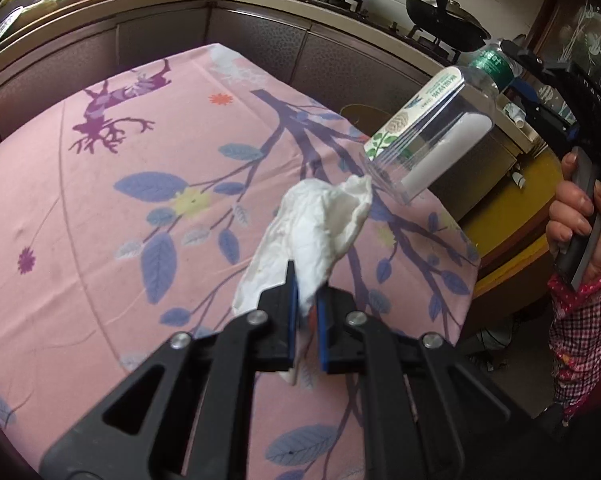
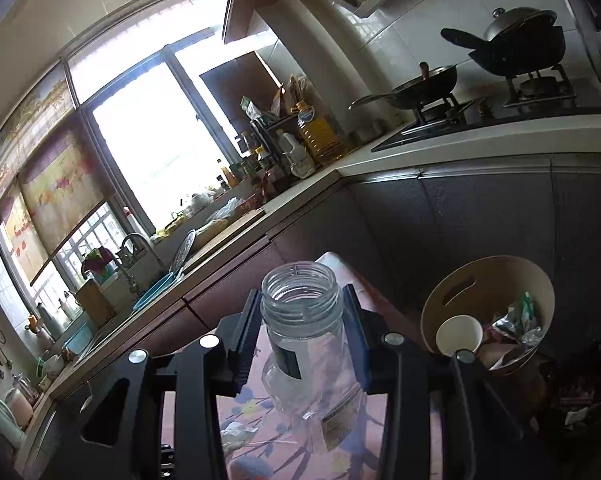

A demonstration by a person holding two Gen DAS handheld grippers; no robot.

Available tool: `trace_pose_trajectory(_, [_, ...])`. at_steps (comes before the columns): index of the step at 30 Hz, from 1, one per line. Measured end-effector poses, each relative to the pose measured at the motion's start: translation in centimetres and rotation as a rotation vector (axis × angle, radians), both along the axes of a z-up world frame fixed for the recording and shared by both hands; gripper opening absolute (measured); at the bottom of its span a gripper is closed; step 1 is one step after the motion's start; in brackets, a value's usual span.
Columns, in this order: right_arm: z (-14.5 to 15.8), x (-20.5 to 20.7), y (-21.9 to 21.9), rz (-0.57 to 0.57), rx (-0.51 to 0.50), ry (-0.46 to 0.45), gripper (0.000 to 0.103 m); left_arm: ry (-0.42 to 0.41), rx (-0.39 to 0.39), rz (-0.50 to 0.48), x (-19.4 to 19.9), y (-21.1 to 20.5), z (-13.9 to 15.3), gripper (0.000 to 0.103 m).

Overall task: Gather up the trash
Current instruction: 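Carry the tissue and bottle to the beige bin and release both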

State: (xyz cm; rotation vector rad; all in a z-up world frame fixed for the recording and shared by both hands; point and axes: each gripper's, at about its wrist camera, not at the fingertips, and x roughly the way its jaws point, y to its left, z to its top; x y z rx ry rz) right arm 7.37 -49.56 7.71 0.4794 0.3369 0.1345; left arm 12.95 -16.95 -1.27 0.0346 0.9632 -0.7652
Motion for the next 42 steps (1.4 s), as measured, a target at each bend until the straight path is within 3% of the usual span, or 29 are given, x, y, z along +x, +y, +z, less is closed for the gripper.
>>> trace_pose_trajectory(11, [-0.2,5.0,-10.3,-0.228,-0.136,-0.006,0.037,-0.003,0.002,-0.197,7.1,-16.8,2.8,0.008])
trace_pose_trajectory(17, [-3.2,8.9,-14.9,-0.327,-0.098,-0.002,0.037,0.051,0.034,-0.255,10.9,-25.3,0.8,0.008])
trace_pose_trajectory(21, [-5.8,11.1,-16.8,-0.360,-0.090,0.002,0.037,0.069,0.086,-0.276,12.4,-28.8,-1.3,0.008])
trace_pose_trajectory(29, [-9.6,14.1,-17.5,-0.364,-0.133,0.023,0.037,0.074,0.168,-0.269,14.5,-33.6,-4.3,0.011])
trace_pose_trajectory(32, [-12.1,15.0,-17.7,-0.291,-0.081,0.101,0.040,0.064,0.233,-0.229,14.7,-34.7,-5.8,0.046])
trace_pose_trajectory(36, [-13.7,13.7,-17.3,-0.256,-0.026,0.127,0.050,0.073,0.208,-0.229,14.1,-33.6,-5.7,0.047])
trace_pose_trajectory(42, [-14.2,11.1,-16.2,-0.260,-0.001,0.139,0.053,0.020,0.183,-0.210,12.6,-30.8,-3.6,0.048])
